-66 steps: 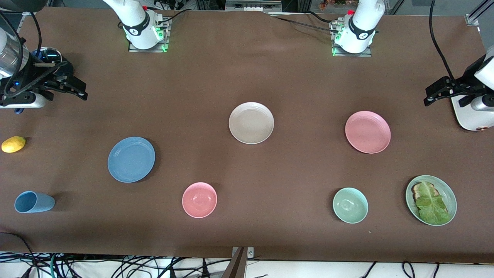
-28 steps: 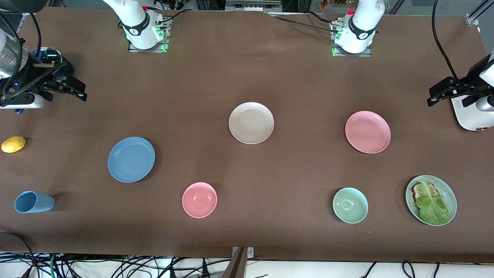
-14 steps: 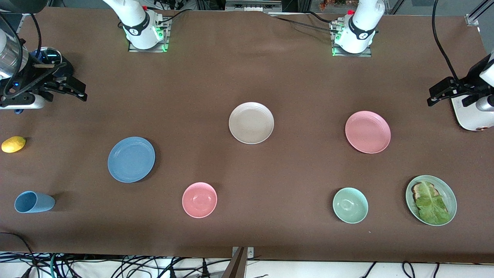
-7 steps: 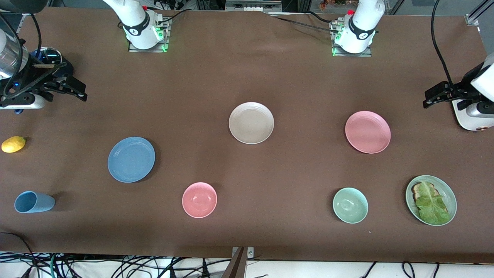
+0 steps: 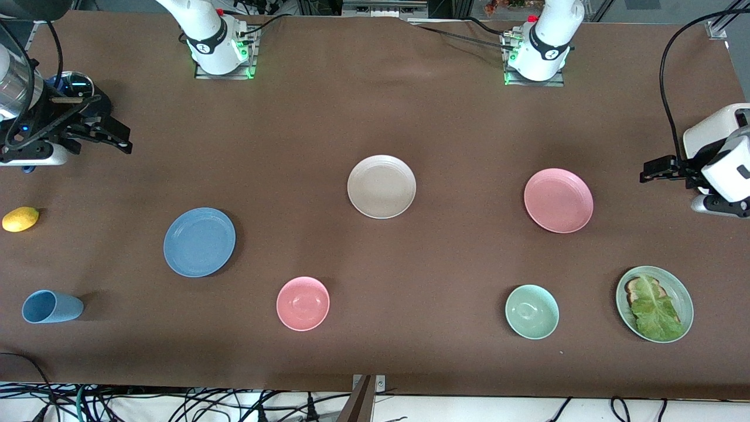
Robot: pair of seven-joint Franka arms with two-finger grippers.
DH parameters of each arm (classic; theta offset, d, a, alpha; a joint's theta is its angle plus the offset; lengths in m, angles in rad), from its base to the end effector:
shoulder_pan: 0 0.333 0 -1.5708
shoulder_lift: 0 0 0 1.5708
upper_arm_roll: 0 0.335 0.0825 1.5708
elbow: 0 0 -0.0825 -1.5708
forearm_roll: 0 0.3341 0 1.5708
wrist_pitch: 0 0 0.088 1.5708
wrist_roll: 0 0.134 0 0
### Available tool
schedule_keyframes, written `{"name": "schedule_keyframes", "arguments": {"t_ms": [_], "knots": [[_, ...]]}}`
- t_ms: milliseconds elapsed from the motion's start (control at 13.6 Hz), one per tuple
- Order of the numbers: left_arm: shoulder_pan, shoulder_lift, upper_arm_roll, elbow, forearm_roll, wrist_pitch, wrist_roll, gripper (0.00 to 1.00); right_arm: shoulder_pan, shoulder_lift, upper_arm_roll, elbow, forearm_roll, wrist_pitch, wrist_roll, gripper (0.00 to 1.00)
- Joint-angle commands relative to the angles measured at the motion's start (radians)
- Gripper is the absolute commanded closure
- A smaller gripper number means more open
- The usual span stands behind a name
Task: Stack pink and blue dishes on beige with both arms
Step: 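Move the left gripper down to the pink plate's rim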
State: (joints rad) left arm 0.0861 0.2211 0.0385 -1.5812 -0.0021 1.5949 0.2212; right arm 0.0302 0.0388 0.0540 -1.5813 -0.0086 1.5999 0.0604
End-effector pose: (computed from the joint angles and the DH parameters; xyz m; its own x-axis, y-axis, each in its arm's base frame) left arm 0.5525 0.0670 0.4962 0.9744 -0.0982 -0.2021 -0.0922 -0.9950 0.0389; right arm 0.5168 0.0419 0.5948 0.9995 0.0240 -0.0197 0.0242 -0.9997 0.0077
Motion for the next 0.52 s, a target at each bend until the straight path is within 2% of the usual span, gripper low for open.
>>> {"name": "schedule_keyframes", "arguments": {"t_ms": [0, 442], "knots": [[0.020, 0.061, -0.002, 0.014, 0.002, -0.006, 0.018, 0.00, -0.010, 0.000, 0.007, 0.009, 0.016, -0.005, 0.001, 0.00], [0.060, 0.199, -0.002, 0.009, 0.002, 0.023, 0.018, 0.00, -0.010, 0.000, 0.009, 0.009, 0.016, -0.006, 0.001, 0.00]]}}
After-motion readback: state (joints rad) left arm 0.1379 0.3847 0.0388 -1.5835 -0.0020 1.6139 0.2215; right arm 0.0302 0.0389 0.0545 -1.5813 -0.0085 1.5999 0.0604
